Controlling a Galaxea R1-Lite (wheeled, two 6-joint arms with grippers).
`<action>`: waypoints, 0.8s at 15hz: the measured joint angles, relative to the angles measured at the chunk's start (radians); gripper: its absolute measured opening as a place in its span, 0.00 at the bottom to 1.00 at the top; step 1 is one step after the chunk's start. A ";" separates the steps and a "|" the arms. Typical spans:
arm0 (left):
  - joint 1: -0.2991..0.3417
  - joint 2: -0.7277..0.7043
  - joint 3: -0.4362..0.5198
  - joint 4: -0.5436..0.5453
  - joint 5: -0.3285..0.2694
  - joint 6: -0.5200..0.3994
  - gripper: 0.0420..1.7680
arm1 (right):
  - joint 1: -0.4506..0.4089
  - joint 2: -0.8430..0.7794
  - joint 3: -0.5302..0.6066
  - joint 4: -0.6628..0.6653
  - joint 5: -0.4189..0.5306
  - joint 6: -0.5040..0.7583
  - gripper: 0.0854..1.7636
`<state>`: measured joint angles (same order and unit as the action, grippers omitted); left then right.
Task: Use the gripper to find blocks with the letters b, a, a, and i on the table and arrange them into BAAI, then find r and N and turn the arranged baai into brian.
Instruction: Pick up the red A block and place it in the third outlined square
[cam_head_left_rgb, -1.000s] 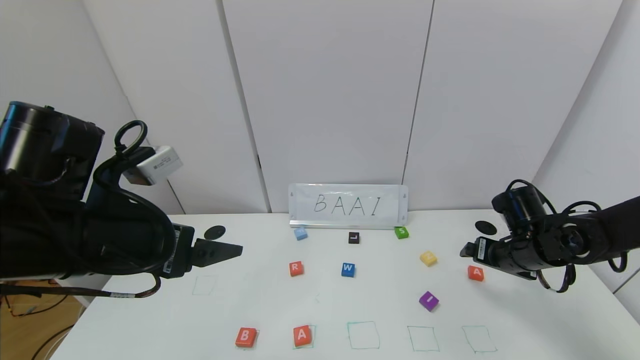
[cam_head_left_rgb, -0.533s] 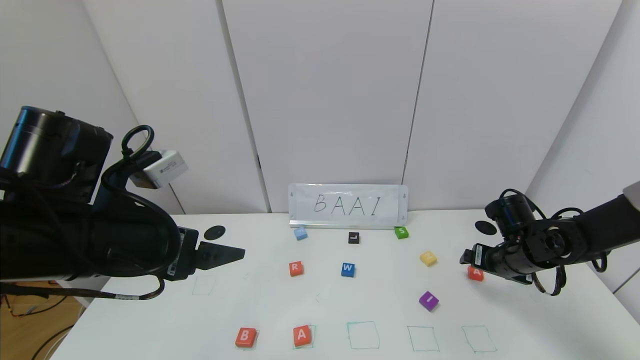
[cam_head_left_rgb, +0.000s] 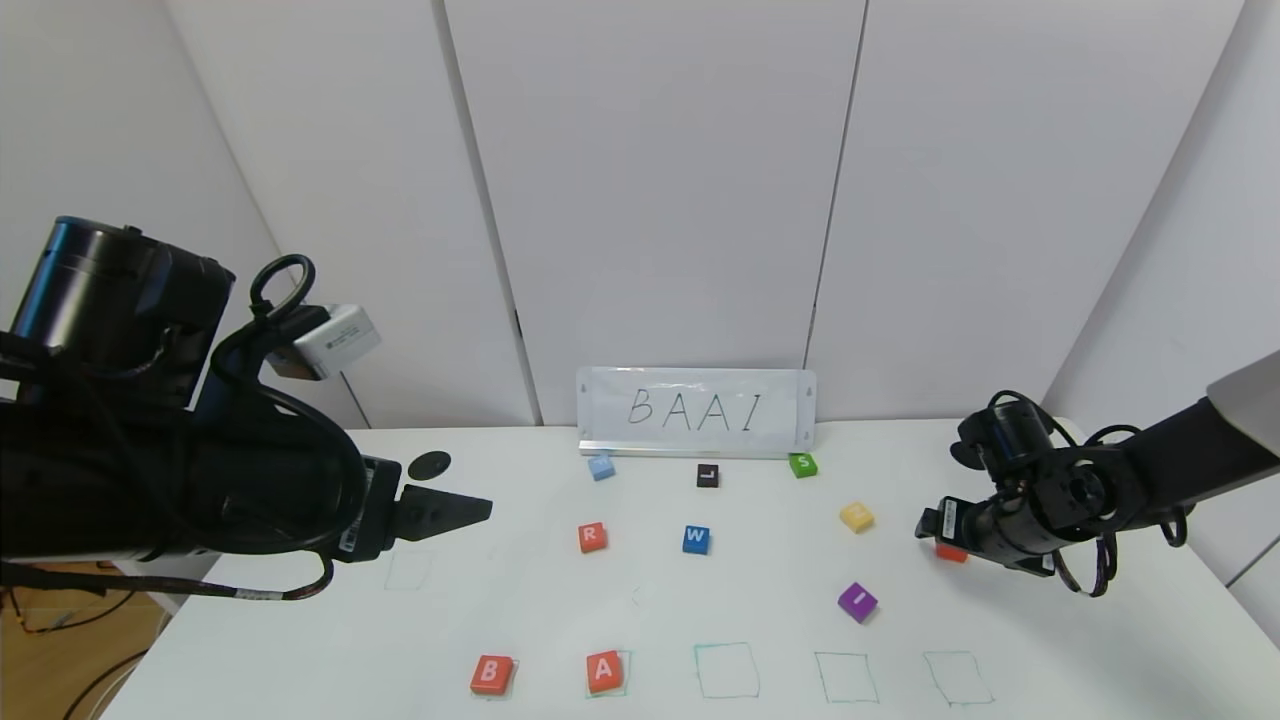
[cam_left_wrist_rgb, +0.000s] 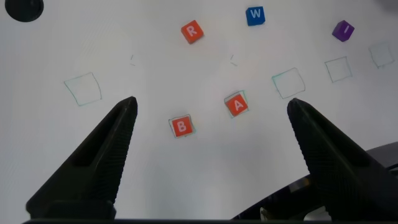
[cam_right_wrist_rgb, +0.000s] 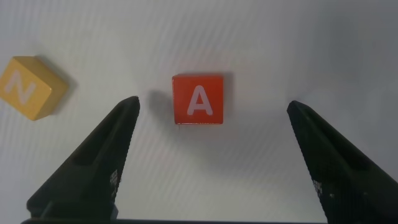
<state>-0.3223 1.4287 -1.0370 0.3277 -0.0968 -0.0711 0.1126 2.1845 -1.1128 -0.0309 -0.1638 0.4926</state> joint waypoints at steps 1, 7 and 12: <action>0.000 0.001 0.000 0.000 0.000 0.000 0.97 | 0.000 0.006 -0.003 0.000 -0.008 0.000 0.97; -0.002 0.009 0.000 0.000 0.000 0.001 0.97 | 0.009 0.030 -0.011 0.000 -0.036 -0.001 0.97; -0.002 0.013 0.000 0.000 0.000 0.001 0.97 | 0.010 0.039 -0.015 0.000 -0.037 -0.004 0.81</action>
<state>-0.3243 1.4413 -1.0370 0.3277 -0.0968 -0.0702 0.1221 2.2230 -1.1281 -0.0309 -0.2004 0.4887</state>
